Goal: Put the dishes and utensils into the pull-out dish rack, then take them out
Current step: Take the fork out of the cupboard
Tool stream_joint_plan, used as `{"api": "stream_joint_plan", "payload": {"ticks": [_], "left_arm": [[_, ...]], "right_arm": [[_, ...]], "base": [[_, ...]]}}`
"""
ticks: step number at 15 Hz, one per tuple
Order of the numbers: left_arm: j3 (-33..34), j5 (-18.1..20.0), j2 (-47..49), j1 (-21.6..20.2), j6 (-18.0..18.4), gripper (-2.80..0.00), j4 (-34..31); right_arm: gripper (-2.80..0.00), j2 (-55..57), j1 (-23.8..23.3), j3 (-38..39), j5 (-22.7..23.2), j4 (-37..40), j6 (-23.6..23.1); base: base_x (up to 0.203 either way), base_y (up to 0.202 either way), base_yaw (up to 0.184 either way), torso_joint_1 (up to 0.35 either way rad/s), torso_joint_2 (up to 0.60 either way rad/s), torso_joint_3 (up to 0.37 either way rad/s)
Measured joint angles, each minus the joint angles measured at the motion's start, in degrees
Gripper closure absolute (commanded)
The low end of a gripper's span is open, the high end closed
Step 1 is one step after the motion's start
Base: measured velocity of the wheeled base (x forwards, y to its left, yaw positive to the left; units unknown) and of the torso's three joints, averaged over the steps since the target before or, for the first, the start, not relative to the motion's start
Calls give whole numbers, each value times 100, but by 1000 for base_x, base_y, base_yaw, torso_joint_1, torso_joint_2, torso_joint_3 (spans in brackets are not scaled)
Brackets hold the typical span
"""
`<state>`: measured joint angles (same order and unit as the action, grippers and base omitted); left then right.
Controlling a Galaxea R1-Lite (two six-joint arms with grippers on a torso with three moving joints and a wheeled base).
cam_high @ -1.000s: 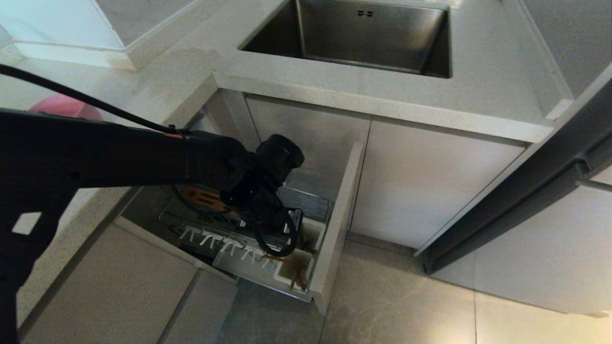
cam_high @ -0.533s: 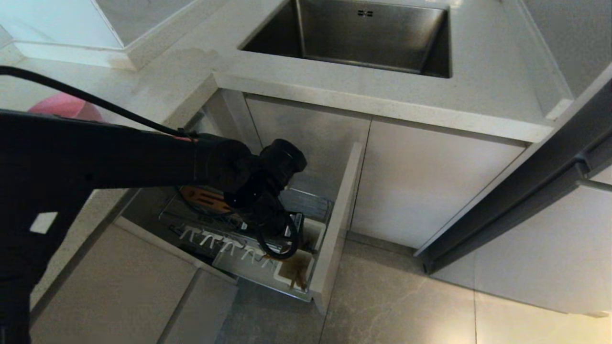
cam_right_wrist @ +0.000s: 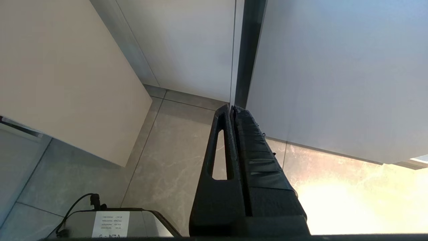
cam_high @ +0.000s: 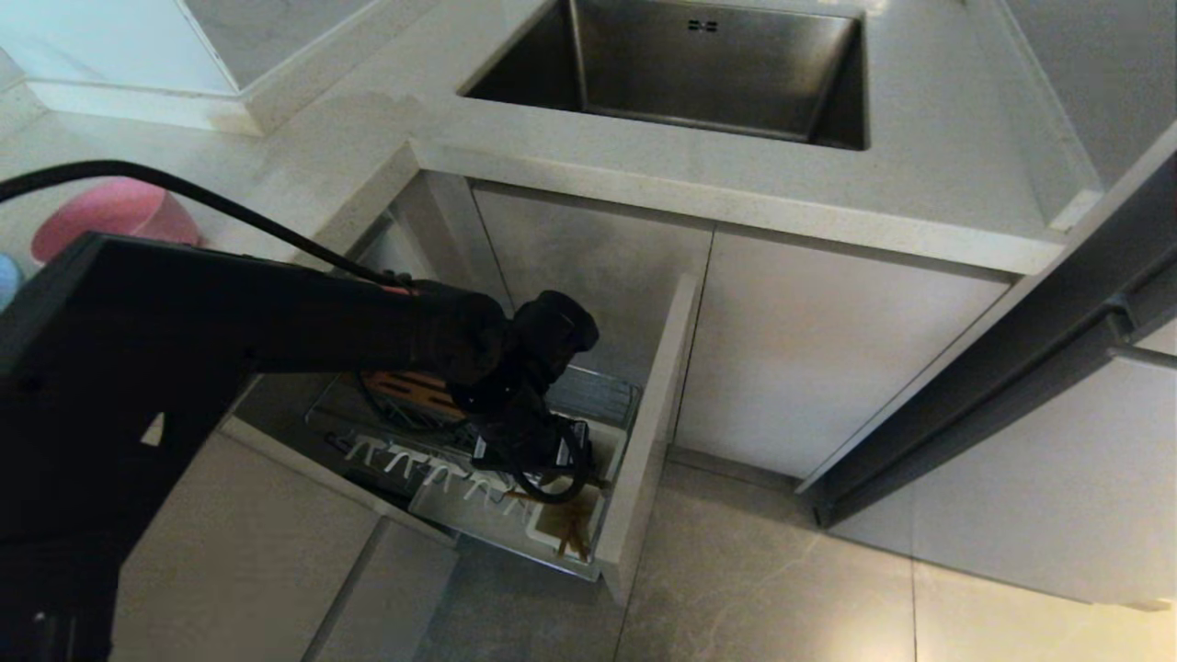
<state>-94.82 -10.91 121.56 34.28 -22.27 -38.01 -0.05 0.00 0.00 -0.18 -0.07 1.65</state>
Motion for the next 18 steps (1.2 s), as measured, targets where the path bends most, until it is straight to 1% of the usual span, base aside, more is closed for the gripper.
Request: {"api": "stream_joint_plan", "payload": {"ticks": [11, 18], "left_arm": [[-38, 17, 290, -116, -161, -280, 37], [-79, 19, 391, -115, -213, -280, 23]], "right_arm": [[0, 0, -2, 0, 0, 0, 0], [0, 0, 0, 0, 0, 0, 0]], "base": [[0, 0, 0, 0, 0, 0], [0, 0, 0, 0, 0, 0]]}}
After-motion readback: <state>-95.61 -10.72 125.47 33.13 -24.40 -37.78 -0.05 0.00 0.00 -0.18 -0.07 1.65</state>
